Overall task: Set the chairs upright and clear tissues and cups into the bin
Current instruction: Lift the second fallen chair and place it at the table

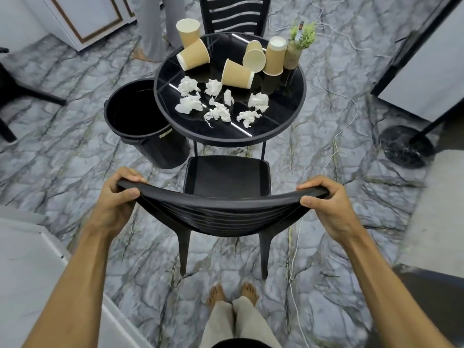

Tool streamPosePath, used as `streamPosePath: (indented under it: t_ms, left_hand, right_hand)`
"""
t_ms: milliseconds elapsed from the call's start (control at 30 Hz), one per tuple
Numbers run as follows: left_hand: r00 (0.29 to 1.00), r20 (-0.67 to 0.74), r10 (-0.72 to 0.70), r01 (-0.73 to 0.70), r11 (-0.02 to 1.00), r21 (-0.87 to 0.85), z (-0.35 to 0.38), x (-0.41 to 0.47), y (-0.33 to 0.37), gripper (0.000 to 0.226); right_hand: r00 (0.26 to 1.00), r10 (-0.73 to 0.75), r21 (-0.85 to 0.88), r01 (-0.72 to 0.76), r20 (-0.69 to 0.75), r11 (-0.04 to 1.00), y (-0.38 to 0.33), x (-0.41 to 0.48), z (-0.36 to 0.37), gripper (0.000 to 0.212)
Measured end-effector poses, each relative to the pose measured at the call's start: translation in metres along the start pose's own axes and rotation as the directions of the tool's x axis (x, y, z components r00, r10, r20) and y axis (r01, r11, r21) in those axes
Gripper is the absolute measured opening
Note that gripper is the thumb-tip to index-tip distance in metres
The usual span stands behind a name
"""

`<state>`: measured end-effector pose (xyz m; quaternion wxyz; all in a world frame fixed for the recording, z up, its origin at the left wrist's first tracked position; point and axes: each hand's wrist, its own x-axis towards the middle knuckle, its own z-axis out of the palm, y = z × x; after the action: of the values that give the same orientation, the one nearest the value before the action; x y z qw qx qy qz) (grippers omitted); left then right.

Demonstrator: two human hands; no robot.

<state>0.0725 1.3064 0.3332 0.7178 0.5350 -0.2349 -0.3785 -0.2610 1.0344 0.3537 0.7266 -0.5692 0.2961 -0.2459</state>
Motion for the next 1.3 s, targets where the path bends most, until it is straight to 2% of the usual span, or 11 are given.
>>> streamPosePath:
  t_ms: [433, 667, 800, 933, 1133, 1233, 1300]
  left_hand:
    - [1.0, 0.012, 0.003, -0.003, 1.0, -0.024, -0.018, 0.007, -0.005, 0.042]
    - [0.999, 0.029, -0.017, 0.017, 1.0, -0.009, -0.023, 0.002, -0.007, 0.043]
    - [0.999, 0.025, -0.037, 0.036, 0.999, 0.006, -0.026, -0.009, -0.01, 0.044]
    - [0.999, 0.03, -0.046, 0.045, 0.999, 0.014, -0.026, -0.023, -0.014, 0.043]
    - [0.993, 0.051, -0.102, 0.095, 0.988, 0.118, -0.03, -0.049, -0.015, 0.034]
    - [0.989, 0.054, -0.135, 0.123, 0.975, 0.187, -0.035, -0.067, -0.02, 0.042]
    - [0.988, 0.04, -0.149, 0.137, 0.968, 0.211, -0.037, -0.081, -0.024, 0.044]
  right_hand:
    - [0.999, 0.01, -0.038, -0.009, 0.038, 0.999, 0.004, 0.012, 0.011, 0.046]
    - [0.997, 0.038, -0.017, -0.037, 0.061, 0.999, 0.009, 0.007, 0.01, 0.031]
    - [0.996, 0.048, -0.032, -0.046, 0.072, 0.998, 0.013, -0.003, 0.01, 0.043]
    - [0.995, 0.053, -0.026, -0.051, 0.085, 0.998, 0.02, -0.016, 0.01, 0.045]
    - [0.995, 0.064, -0.034, -0.062, 0.08, 0.998, 0.034, -0.043, 0.01, 0.043]
    - [0.994, 0.07, -0.049, -0.066, 0.082, 0.997, 0.044, -0.061, 0.009, 0.029]
    - [0.994, 0.085, -0.046, -0.082, 0.067, 0.996, 0.052, -0.073, 0.008, 0.031]
